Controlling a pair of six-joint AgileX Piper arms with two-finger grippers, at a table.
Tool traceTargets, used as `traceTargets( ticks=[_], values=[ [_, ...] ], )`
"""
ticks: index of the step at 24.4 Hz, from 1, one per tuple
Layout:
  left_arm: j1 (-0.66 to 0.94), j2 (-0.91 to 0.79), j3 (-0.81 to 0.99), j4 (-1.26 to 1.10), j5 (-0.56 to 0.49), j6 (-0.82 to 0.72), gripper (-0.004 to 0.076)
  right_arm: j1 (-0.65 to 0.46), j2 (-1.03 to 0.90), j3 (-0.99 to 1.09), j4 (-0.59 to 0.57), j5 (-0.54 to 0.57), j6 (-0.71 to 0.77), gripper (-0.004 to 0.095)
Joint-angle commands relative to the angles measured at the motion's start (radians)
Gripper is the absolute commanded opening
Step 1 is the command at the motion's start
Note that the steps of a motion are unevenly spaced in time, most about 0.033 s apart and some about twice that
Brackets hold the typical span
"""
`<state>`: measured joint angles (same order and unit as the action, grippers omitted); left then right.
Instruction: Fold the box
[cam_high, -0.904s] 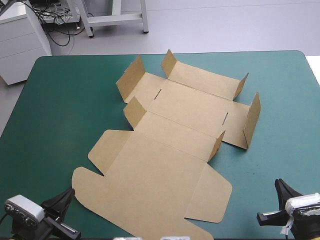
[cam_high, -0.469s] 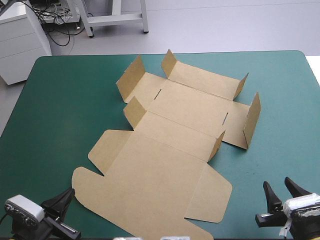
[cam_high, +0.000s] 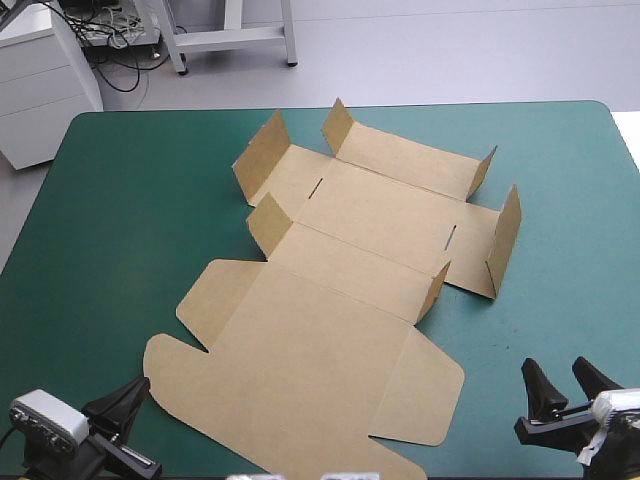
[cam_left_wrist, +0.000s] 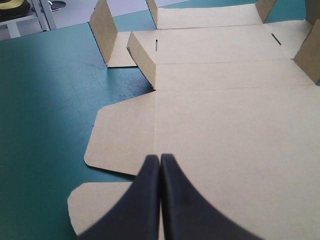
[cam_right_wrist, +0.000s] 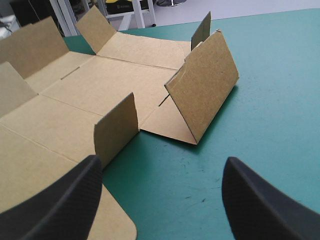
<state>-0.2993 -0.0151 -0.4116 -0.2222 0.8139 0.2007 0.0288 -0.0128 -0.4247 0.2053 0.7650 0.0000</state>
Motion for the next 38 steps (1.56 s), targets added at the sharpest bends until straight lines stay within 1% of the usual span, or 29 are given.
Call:
traceTargets(
  ticks=[1,5,8,10,16,17,19,20,23,25,27,29,32,38],
  values=[
    [-0.002,-0.016,-0.023,-0.027,-0.072,-0.002,-0.0032,0.005,0.075,-0.072,0.027,-0.072,0.094,0.0636],
    [-0.002,-0.016,-0.023,-0.027,-0.072,-0.002,-0.0032,0.005,0.212,-0.146,0.07,-0.072,0.111,0.0636],
    [-0.002,-0.016,-0.023,-0.027,-0.072,-0.002,-0.0032,0.005,0.333,-0.207,0.126,-0.07,0.111,0.0636],
    [-0.002,-0.016,-0.023,-0.027,-0.072,-0.002,-0.0032,0.005,0.427,-0.256,0.142,-0.048,0.111,0.0636],
    [-0.002,-0.016,-0.023,-0.027,-0.072,-0.002,-0.0032,0.005,0.701,-0.404,0.152,0.081,0.163,0.0636],
    [-0.002,-0.016,-0.023,-0.027,-0.072,-0.002,-0.0032,0.005,0.781,-0.455,0.16,0.136,0.195,0.0635],
    [-0.002,-0.016,-0.023,-0.027,-0.072,-0.002,-0.0032,0.005,0.899,-0.52,0.194,0.22,0.202,0.0636],
    [-0.002,-0.016,-0.023,-0.027,-0.072,-0.002,-0.0032,0.005,0.939,-0.54,0.213,0.238,0.204,0.0636],
    [-0.002,-0.016,-0.023,-0.027,-0.072,-0.002,-0.0032,0.005,1.097,-0.607,0.315,0.233,0.204,0.0636],
    [-0.002,-0.016,-0.023,-0.027,-0.072,-0.002,-0.0032,0.013,1.166,-0.619,0.373,0.222,0.202,0.0635],
    [-0.002,-0.016,-0.023,-0.027,-0.072,-0.002,-0.0032,0.039,1.204,-0.619,0.359,0.192,0.238,0.0634],
    [-0.002,-0.016,-0.023,-0.027,-0.072,-0.002,-0.0032,0.083,1.247,-0.619,0.314,0.16,0.295,0.0634],
    [-0.002,-0.016,-0.023,-0.027,-0.072,-0.002,-0.0032,0.133,1.315,-0.619,0.239,0.138,0.369,0.063],
    [-0.002,-0.016,-0.023,-0.027,-0.072,-0.002,-0.0032,0.142,1.381,-0.619,0.246,0.097,0.376,0.063]
  ],
)
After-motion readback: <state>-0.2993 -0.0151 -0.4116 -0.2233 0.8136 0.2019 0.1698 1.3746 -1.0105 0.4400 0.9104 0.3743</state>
